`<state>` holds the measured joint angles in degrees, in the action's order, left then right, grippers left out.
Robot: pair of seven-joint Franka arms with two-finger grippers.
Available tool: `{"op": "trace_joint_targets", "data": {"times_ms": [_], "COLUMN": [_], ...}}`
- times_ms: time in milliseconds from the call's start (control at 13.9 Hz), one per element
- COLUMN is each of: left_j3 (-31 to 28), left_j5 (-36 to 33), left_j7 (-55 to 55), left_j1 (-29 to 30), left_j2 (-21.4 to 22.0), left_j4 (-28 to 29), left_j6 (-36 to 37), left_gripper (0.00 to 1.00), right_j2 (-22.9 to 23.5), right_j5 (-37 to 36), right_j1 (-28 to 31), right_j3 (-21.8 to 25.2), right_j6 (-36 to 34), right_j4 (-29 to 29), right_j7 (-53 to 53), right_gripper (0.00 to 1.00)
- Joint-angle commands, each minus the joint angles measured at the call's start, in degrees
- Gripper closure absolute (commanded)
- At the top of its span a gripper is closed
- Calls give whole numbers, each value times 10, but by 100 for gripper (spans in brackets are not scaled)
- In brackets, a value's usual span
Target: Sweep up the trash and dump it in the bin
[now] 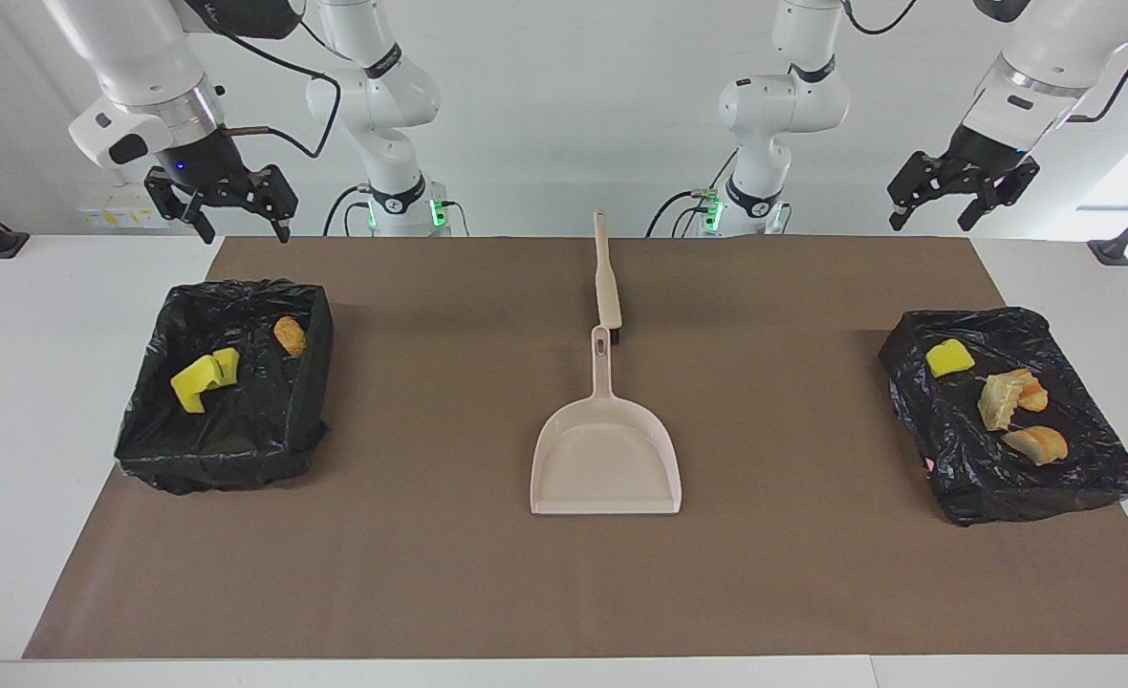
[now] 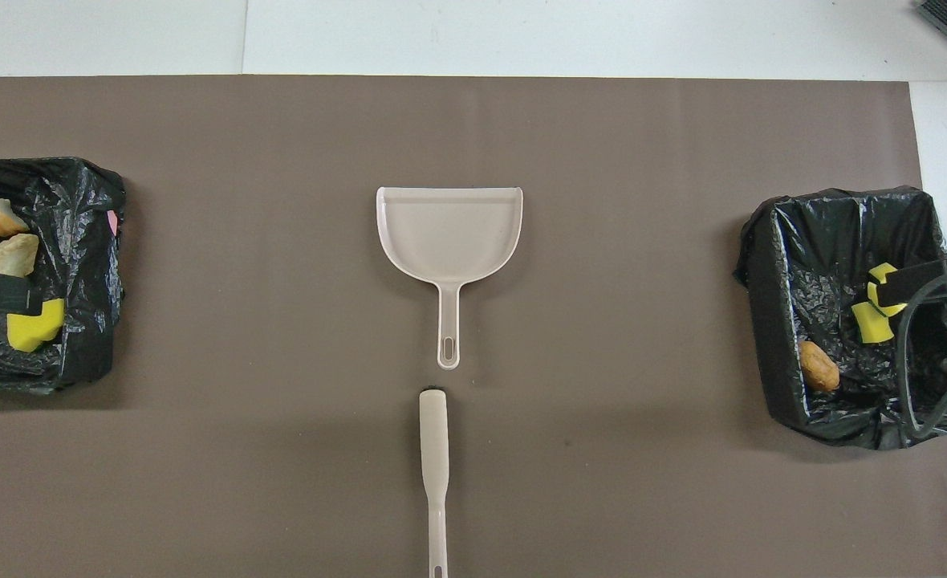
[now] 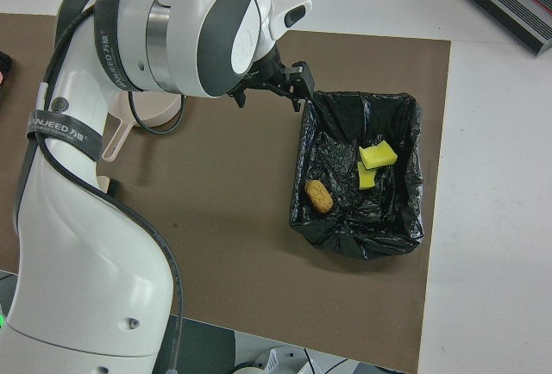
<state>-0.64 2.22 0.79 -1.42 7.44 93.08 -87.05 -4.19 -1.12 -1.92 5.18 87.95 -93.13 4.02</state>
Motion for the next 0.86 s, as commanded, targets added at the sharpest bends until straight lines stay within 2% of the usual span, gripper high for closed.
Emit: {"op": "trace_joint_targets", "data": {"times_ms": [0,790], "left_j3": [-7,-1], "left_j5": [8,9], "left_j7": [12,17], "left_j1": [-6,-5], "left_j2": [-1,6], "left_j4": [-8,2], "left_j6": [0,3], "left_gripper": [0,0], "right_j2": [-10,-10], "right_j5": [11,11], "right_j1": [3,3], "right_j3": [-2,-2], "right_j6": [1,1], "right_j4": [-12,-12], "right_j7": [-11,-11], "right_gripper": [0,0]}}
